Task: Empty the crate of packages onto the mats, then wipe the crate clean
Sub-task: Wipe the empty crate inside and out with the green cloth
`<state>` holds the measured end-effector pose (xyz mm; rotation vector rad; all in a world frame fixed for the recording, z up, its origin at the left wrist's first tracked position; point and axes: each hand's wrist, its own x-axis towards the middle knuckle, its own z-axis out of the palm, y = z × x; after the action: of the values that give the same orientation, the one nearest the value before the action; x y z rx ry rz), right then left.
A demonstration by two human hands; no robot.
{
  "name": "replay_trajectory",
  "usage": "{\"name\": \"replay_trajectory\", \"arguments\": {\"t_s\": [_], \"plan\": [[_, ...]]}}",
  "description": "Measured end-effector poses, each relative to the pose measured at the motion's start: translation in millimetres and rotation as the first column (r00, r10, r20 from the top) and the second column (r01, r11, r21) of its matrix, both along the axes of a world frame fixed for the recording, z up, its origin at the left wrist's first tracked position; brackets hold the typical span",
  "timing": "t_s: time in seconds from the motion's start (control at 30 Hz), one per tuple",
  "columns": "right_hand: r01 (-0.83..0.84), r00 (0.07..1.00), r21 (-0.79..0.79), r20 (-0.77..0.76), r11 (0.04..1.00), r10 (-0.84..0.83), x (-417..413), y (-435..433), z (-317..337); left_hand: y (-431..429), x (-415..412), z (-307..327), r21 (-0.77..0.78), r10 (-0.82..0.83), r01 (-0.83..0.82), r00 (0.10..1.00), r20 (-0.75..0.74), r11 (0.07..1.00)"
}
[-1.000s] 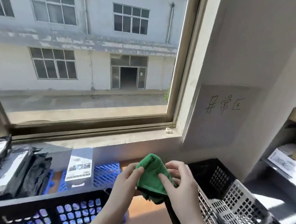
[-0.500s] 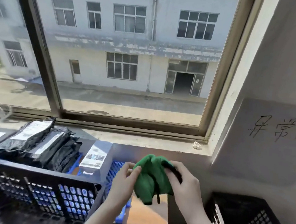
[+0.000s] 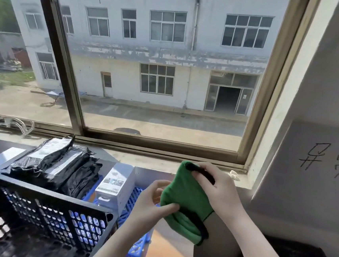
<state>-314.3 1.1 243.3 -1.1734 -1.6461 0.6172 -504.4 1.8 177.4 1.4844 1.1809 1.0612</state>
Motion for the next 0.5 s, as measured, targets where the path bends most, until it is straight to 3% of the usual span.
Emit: {"name": "replay_trajectory", "arguments": {"t_s": [0.3,0.5], "plan": [[0.120,0.992,0.076,-0.035,0.990,-0.118,14,18,12,17,3,-15,-0.047,-0.110,0.106,0.988,-0.106,0.993],[0.051,0.999,0.008,0.006,0.999,-0.052,15,28,20,18,6,1,0.034,-0.116,0.114,0.992,0.041,0.993]]}}
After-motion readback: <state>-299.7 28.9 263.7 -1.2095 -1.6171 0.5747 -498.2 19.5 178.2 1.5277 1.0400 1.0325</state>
